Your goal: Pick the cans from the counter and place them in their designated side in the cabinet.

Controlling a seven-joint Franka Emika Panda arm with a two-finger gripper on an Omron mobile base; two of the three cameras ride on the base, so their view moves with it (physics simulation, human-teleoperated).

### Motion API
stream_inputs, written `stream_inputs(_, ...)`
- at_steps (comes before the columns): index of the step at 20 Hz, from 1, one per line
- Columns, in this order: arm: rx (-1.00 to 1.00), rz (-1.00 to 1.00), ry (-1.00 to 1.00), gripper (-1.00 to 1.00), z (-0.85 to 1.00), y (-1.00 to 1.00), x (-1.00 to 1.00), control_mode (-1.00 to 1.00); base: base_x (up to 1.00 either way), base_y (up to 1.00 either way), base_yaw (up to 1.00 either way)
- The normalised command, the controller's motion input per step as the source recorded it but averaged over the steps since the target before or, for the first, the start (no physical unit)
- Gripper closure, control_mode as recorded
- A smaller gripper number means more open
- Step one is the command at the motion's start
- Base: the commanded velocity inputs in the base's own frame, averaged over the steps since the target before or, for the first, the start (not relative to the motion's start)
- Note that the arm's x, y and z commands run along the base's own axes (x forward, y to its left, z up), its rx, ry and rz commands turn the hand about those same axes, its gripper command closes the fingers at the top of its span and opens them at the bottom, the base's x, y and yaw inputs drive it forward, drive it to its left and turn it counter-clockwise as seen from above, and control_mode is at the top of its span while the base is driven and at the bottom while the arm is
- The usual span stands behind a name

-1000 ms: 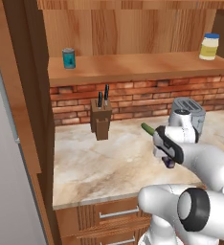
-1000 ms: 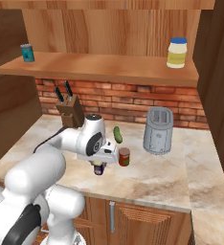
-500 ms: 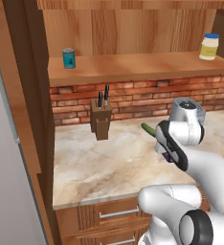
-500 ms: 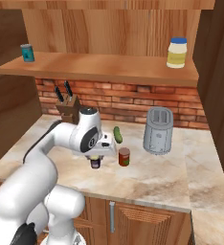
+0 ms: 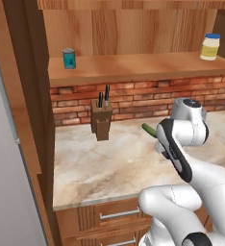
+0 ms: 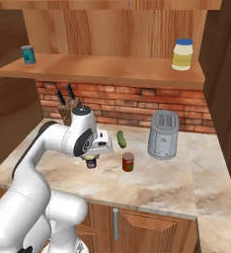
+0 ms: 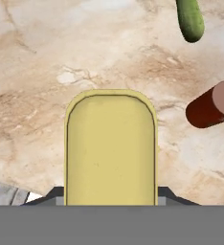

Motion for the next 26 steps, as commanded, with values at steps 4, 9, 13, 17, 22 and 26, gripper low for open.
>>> stream_inputs(4, 0.00, 0.07, -0.05, 1.00, 0.37, 0.19, -0.17, -1.00, 0.00, 0.00, 0.00)
stream_inputs(9, 0.04, -0.01, -0.02, 1.00, 0.40, 0.11, -0.32, -1.00, 0.00, 0.00, 0.00)
stream_inputs(13, 0.06, -0.05, -0.02, 1.00, 0.43, 0.12, -0.32, -1.00, 0.00, 0.00, 0.00)
stream_inputs(17, 0.05, -0.03, -0.01, 1.00, 0.43, 0.10, -0.31, -1.00, 0.00, 0.00, 0.00)
stream_inputs(22, 0.02, -0.01, -0.04, 1.00, 0.41, 0.16, -0.26, -1.00, 0.00, 0.00, 0.00)
stream_inputs(26, 0.00, 0.00, -0.04, 1.00, 0.37, 0.18, -0.21, -1.00, 0.00, 0.00, 0.00)
